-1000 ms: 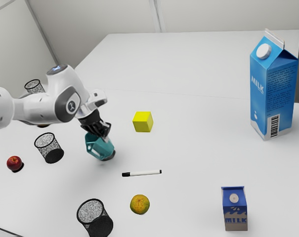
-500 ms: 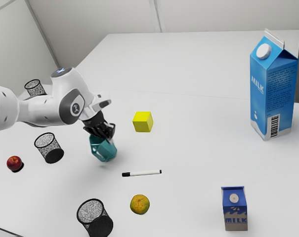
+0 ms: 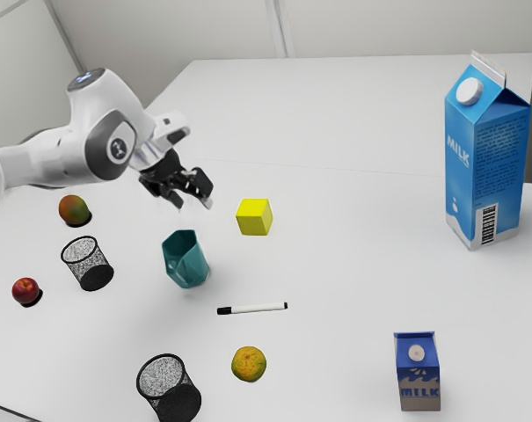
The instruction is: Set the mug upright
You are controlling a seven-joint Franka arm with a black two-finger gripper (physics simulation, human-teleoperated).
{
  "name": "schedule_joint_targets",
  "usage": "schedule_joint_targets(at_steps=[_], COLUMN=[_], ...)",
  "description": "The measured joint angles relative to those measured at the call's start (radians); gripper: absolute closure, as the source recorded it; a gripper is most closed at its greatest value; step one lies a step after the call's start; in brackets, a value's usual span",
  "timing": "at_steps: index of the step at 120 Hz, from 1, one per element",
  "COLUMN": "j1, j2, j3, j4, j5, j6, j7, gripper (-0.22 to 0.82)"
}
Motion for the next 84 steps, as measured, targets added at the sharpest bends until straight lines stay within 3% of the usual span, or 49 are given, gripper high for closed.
schedule_joint_targets(at_steps=[39, 84], j1=[0.002, 0.002], j2=[0.012, 0.108], j3=[0.000, -0.007], j4=[0.241, 0.489], j5=[0.012, 0.038], j6=[-0.297, -0.527], j7=[-0.003, -0.004], gripper=[0.05, 0.03])
